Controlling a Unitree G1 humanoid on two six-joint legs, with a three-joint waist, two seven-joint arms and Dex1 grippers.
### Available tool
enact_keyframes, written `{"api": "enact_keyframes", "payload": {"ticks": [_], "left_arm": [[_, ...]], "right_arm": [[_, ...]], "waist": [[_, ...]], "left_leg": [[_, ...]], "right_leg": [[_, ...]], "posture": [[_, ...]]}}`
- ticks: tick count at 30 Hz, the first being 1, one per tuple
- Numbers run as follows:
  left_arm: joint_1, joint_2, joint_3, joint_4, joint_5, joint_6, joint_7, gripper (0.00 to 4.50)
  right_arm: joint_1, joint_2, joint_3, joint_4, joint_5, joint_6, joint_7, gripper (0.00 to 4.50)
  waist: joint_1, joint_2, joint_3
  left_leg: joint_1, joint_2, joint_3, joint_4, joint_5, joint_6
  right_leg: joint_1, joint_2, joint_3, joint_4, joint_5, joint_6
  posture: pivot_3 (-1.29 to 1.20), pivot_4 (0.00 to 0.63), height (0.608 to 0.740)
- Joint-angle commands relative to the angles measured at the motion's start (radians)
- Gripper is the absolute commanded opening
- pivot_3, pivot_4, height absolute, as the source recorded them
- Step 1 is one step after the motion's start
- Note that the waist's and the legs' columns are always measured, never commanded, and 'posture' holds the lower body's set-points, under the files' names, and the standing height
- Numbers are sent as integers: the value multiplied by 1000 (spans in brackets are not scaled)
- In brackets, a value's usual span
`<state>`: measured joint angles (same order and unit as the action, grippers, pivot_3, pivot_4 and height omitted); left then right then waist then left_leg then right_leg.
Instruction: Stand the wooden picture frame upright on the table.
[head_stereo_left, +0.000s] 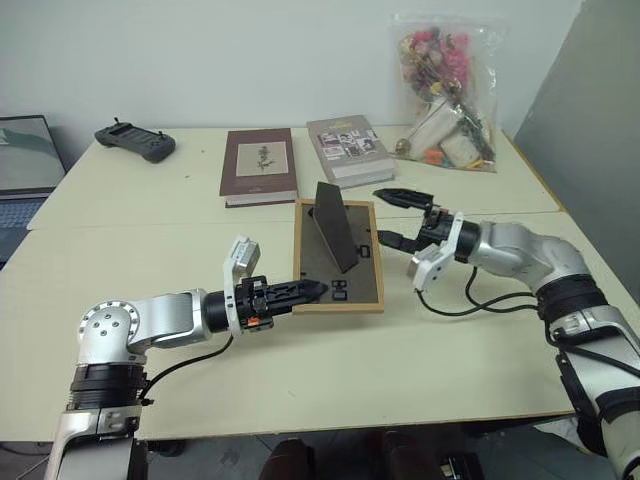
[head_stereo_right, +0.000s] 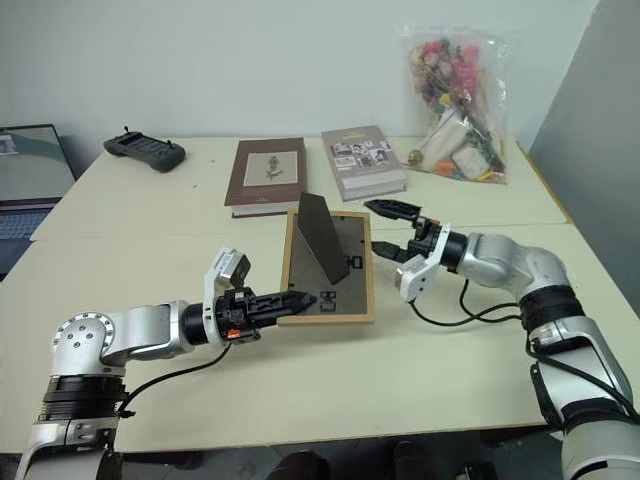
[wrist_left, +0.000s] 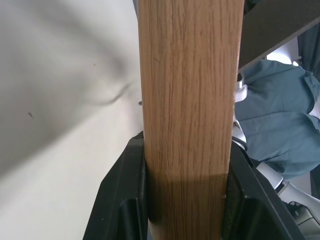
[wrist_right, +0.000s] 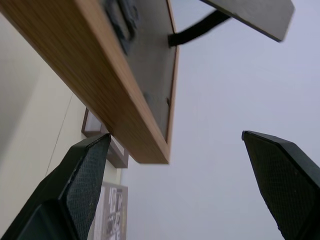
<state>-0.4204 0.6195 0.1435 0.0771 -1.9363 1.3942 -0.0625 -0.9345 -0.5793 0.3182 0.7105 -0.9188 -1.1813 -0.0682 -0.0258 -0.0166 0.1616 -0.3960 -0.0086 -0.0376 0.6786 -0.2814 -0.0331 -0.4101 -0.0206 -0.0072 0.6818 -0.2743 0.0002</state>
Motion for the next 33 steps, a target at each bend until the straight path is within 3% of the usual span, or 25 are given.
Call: {"api": "enact_keyframes", "payload": {"ticks": [1,12,16,17,21,23,27,30,33], "left_arm": [[-8,1,-11,-51,-36,-26,-46,1285],[30,24,-41,-99,-36,-58,-64,1285],[34,36,-29,-140,-36,-150,15,1285],[38,43,-28,-145,-36,-166,25,1984],[12,121,-16,-152,77,-145,-56,2740],[-37,202,-10,-202,292,-204,-171,3132],[-87,234,45,-221,478,-330,-211,4073],[28,308,-35,-448,805,-486,-274,4500],[124,270,-63,-588,969,-602,-261,4500]], "right_arm": [[-55,-16,42,-32,-82,-40,-140,3989],[-84,-41,115,8,-126,-38,-294,1622],[-91,-70,114,15,-114,-53,-318,1478],[-93,-75,112,18,-104,-59,-319,1477],[-100,-91,97,54,3,-117,-261,1313],[-103,-87,123,143,186,-145,-104,1313],[-18,-46,151,123,718,66,395,1313],[60,43,48,-74,1186,637,842,1313],[51,113,-35,-155,1422,1136,995,1312]], "waist": [[1,0,0],[-4,0,0],[-2,0,0],[-1,-1,0],[-2,-1,1],[-4,-3,2],[-6,-4,3],[-11,-5,2],[-7,-2,4]], "left_leg": [[0,0,0,0,0,0],[1,0,0,0,0,0],[1,0,0,0,0,0],[1,0,0,0,0,0],[1,0,0,0,0,0],[1,0,0,-1,0,0],[2,1,1,-1,0,1],[3,3,0,-1,-1,1],[2,3,0,-2,-1,2]], "right_leg": [[0,0,0,0,0,0],[1,1,0,0,0,0],[1,0,0,0,0,0],[1,0,0,0,0,0],[1,0,0,0,0,0],[1,1,0,0,0,0],[4,0,0,-1,0,0],[6,0,-1,-3,0,0],[4,0,0,-2,0,0]], "posture": [[0,150,740],[0,150,740],[0,150,740],[0,150,740],[0,150,740],[0,150,740],[0,150,740],[0,150,740],[0,150,740]]}}
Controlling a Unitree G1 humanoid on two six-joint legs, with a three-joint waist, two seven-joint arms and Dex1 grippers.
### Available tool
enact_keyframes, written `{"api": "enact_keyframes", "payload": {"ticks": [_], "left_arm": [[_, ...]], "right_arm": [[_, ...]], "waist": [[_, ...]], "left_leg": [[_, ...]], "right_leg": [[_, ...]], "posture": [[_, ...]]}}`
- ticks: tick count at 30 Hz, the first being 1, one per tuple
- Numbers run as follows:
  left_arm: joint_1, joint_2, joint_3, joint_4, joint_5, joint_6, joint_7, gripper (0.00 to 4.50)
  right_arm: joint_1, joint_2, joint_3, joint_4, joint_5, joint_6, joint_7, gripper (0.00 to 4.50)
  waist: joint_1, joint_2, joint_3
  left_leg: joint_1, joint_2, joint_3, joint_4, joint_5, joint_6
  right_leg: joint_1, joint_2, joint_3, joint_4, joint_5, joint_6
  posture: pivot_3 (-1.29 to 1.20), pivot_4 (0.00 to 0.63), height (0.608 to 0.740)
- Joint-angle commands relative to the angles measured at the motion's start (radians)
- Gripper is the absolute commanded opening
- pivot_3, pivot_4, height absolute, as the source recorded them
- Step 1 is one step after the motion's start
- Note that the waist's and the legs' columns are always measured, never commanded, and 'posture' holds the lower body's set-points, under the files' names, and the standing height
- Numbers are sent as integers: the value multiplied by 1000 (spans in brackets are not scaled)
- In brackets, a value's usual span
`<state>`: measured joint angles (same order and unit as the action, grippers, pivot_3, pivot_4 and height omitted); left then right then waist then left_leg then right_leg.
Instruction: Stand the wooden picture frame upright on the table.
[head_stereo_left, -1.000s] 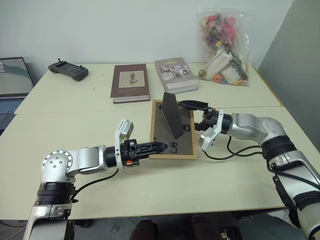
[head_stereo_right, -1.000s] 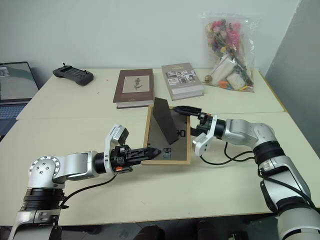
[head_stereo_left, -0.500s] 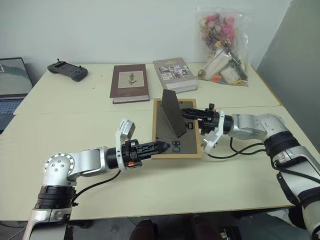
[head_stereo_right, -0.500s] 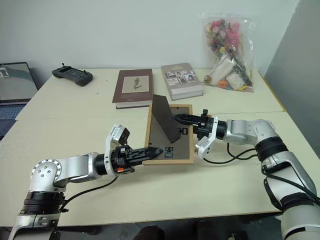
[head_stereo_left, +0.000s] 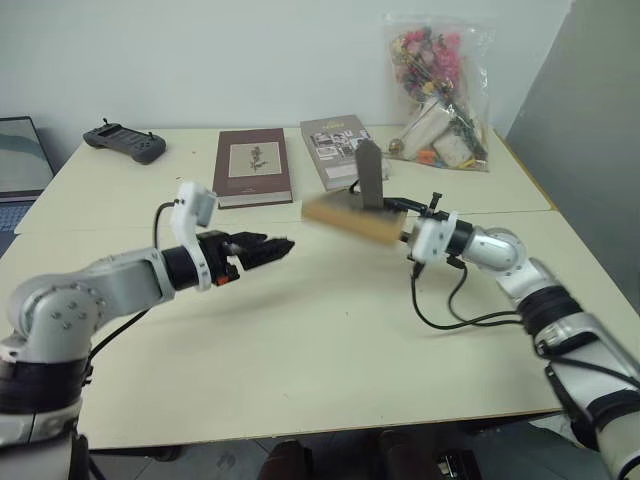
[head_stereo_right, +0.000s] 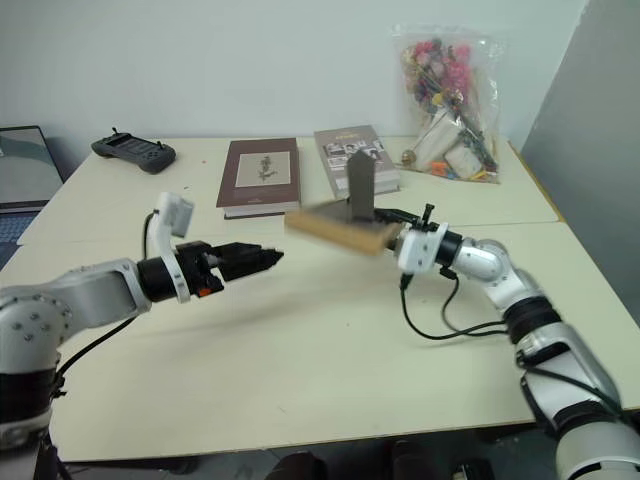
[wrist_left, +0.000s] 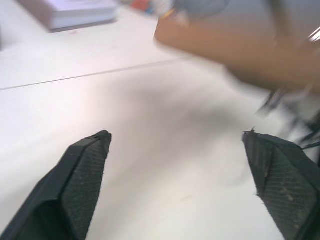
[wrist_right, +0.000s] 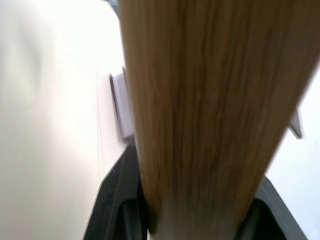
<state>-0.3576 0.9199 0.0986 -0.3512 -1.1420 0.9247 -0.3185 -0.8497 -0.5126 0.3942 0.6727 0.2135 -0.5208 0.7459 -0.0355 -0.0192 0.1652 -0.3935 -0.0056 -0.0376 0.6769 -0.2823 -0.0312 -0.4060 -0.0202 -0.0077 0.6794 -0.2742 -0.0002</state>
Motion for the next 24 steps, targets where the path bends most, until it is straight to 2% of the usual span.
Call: {"api": "enact_keyframes", "payload": {"ticks": [1,4,7,13,19,20,21,24], "left_arm": [[77,-56,-16,-181,204,-160,9,4500],[122,-126,-13,-229,275,-201,37,4500],[191,-196,-21,-277,334,-239,68,4500],[294,-315,-46,-336,378,-246,113,4500],[324,-356,-55,-351,419,-233,109,4500],[323,-360,-54,-351,422,-231,106,4500],[320,-363,-54,-350,426,-228,104,4500],[312,-363,-57,-338,439,-225,86,4500]], "right_arm": [[-42,61,-128,-127,327,584,204,1312],[-67,117,-163,-91,323,712,243,1311],[-97,188,-186,22,285,726,254,1311],[-89,284,-204,208,183,638,267,1311],[-68,335,-246,323,111,564,253,1311],[-64,338,-252,327,103,557,252,2013],[-64,340,-258,331,95,552,254,2122],[-55,335,-278,324,80,553,267,2924]], "waist": [[7,1,0],[14,1,0],[15,1,0],[21,1,0],[25,1,0],[25,1,0],[25,1,0],[26,1,0]], "left_leg": [[0,0,0,0,0,0],[-1,0,-1,-1,-3,5],[-1,-1,-1,-1,-4,6],[-2,-1,0,0,-4,7],[0,-1,0,0,-4,6],[1,-1,0,0,-4,6],[1,-1,0,0,-4,6],[0,-1,0,0,-4,6]], "right_leg": [[0,0,0,0,0,0],[-1,0,-2,1,0,-1],[-2,0,-2,1,0,-1],[-2,-1,-2,1,0,-1],[-1,-1,-2,2,0,-1],[0,-1,-2,2,0,-1],[0,0,-2,2,0,-1],[0,0,-2,2,0,-1]], "posture": [[0,150,740],[0,150,740],[0,150,740],[0,150,740],[0,150,740],[0,150,740],[0,150,740],[0,150,740]]}}
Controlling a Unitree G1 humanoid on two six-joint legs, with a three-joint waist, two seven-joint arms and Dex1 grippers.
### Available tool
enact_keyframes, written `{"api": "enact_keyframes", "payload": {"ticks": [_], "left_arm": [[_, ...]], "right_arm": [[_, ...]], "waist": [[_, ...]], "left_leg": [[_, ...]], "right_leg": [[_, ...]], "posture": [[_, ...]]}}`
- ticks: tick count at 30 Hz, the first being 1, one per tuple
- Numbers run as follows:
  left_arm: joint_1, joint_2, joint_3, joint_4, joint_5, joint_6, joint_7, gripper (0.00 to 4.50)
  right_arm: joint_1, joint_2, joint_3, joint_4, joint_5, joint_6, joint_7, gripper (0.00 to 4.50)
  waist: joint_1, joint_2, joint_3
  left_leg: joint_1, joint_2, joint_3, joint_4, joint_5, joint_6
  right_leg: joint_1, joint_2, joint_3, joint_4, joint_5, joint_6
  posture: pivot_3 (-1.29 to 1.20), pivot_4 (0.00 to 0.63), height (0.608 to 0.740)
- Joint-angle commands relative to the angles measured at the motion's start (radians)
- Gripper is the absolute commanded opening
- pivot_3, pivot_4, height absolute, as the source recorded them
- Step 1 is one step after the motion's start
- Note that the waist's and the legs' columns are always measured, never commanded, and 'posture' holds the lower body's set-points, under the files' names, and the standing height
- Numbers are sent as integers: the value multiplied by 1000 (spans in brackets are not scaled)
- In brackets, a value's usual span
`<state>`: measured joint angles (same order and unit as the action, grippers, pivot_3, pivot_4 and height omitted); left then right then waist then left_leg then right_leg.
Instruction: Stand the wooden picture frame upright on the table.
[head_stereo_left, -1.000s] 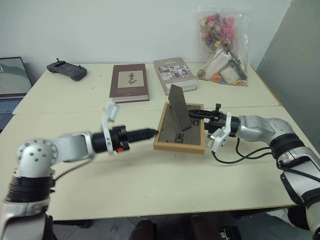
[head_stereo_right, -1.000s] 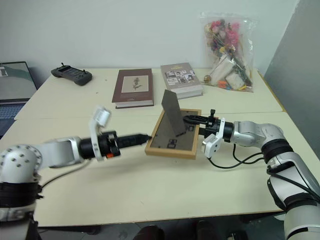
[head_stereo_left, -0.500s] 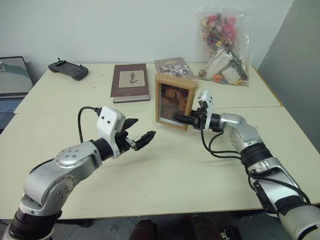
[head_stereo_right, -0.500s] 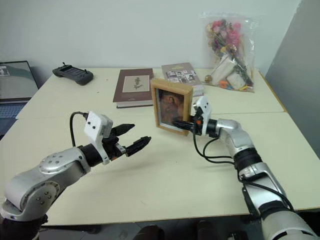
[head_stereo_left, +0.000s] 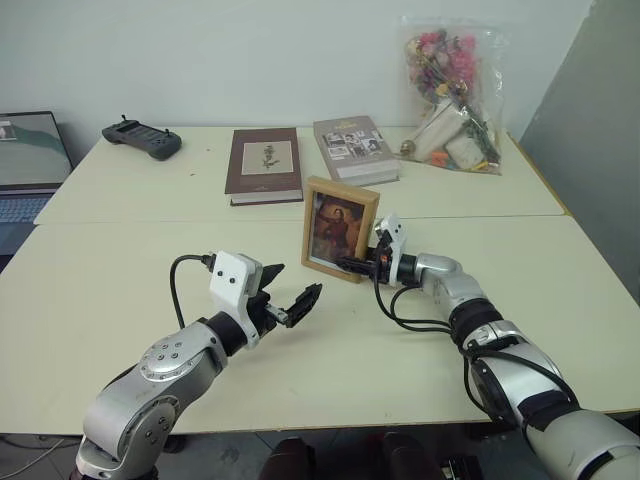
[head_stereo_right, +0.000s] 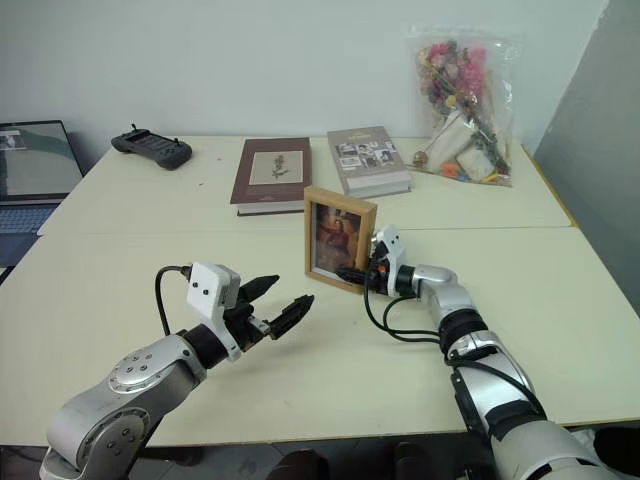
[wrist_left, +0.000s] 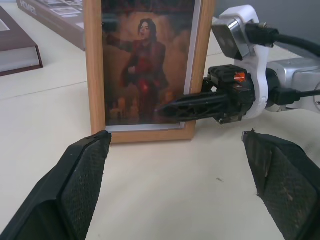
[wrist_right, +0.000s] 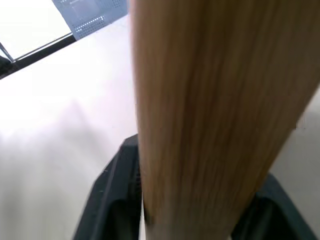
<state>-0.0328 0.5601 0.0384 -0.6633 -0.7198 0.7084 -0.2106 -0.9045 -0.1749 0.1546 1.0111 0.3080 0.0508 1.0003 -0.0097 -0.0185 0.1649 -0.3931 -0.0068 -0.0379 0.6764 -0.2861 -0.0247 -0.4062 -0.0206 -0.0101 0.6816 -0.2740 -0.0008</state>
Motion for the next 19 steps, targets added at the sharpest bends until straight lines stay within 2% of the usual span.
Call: {"api": "enact_keyframes", "payload": {"ticks": [1,4,7,11,15,19], "left_arm": [[-16,-2,1,-22,21,-9,-29,4500],[-31,10,7,0,30,-4,-61,4500],[-36,70,19,47,53,-7,-144,4500],[-84,166,86,168,27,13,-273,4500],[-189,293,132,334,15,34,-438,4500],[-281,365,124,489,45,11,-576,4500]], "right_arm": [[5,-7,-44,-21,-20,-19,13,3115],[37,-43,-52,-55,-49,-26,2,3812],[107,-105,-70,-157,-61,-3,-12,4423],[232,-247,-82,-422,-67,78,13,4469],[314,-417,-145,-837,89,364,84,4469],[342,-486,-197,-1062,184,548,40,4469]], "waist": [[1,0,0],[3,0,0],[7,0,0],[11,0,0],[8,4,2],[-2,4,3]], "left_leg": [[0,0,0,0,0,0],[0,0,0,0,0,0],[0,0,0,0,0,0],[-1,0,0,0,0,0],[-2,0,-1,0,0,0],[0,0,-3,-1,0,1]], "right_leg": [[0,0,0,0,0,0],[0,0,0,0,0,0],[0,0,0,0,0,0],[0,0,-1,-1,0,0],[-1,0,-2,-1,0,0],[0,2,-1,0,0,0]], "posture": [[0,150,740],[0,150,740],[0,150,740],[0,150,740],[0,150,740],[0,150,740]]}}
